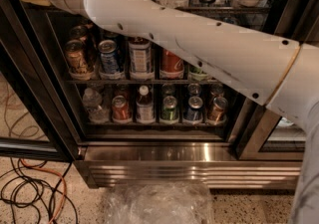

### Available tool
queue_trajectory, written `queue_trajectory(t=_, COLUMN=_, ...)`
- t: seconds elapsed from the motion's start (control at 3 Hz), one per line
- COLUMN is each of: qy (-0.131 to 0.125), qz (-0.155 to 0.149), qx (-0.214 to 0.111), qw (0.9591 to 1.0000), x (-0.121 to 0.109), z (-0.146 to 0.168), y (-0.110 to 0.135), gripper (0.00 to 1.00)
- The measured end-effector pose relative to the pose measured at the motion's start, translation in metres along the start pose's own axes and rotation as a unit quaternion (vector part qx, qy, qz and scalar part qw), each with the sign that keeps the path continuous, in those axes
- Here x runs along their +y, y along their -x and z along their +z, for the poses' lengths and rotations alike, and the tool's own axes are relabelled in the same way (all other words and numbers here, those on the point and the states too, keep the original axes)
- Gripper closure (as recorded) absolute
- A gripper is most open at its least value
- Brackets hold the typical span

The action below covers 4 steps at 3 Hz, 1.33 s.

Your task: Pick orange can from top shelf of fridge

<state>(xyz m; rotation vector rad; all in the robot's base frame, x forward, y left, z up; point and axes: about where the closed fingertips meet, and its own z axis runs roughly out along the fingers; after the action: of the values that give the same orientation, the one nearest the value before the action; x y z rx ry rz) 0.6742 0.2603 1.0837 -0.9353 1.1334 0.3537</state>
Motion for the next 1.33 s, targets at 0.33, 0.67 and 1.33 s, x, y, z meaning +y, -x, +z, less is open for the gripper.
queue_trajectory(t=0.33, qy=0.011, qz=-0.018, qx=0.000, qw=0.9998, x=-0.021, z=-0.009, y=-0.007, gripper=1.00)
queue_trajectory(t=0.67, qy=0.011, qz=-0.018, qx=0.000, qw=0.9998, x=-0.020, z=-0.008, y=-0.006, gripper=1.00)
queue_trajectory(t=1.33, qy=0.001, qz=-0.012, qx=-0.018, qw=0.9998, x=-0.029, z=-0.009, y=0.009, gripper=1.00)
